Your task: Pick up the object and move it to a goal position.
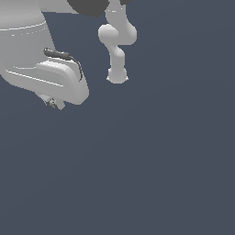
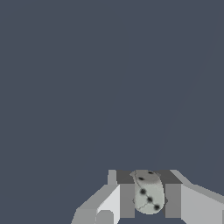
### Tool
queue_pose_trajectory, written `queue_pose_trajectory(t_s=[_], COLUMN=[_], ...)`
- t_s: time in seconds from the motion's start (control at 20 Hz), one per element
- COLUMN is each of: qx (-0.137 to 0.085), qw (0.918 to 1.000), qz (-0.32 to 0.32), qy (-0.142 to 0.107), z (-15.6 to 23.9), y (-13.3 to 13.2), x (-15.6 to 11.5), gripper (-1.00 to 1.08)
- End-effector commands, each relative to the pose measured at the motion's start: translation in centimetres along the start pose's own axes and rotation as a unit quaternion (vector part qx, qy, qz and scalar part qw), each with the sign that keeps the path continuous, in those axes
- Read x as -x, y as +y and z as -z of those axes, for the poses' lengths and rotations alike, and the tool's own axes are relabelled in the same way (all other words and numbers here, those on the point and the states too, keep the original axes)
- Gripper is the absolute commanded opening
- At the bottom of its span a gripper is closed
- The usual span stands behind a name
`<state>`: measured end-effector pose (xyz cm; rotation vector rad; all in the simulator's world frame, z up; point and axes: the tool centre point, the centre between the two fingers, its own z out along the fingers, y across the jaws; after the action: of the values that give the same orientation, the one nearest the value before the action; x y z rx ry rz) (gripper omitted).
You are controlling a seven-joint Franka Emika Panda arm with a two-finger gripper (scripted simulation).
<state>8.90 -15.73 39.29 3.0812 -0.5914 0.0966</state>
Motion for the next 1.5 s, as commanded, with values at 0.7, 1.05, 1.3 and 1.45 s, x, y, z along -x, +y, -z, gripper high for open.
queue_pose_trajectory(t_s=[0.7,1.05,1.3,1.45], qx=[0.0,0.0,0.0,0.0], qw=[0.9997,0.9996,0.9996,0.9996], qz=[-0.023,-0.026,-0.027,-0.027], qy=[0.006,0.006,0.007,0.007], z=[8.2,9.0,9.2,9.3], y=[2.7,3.0,3.0,3.0], x=[-1.3,-1.5,-1.5,-1.5], gripper=[-1.0,-1.0,-1.0,-1.0])
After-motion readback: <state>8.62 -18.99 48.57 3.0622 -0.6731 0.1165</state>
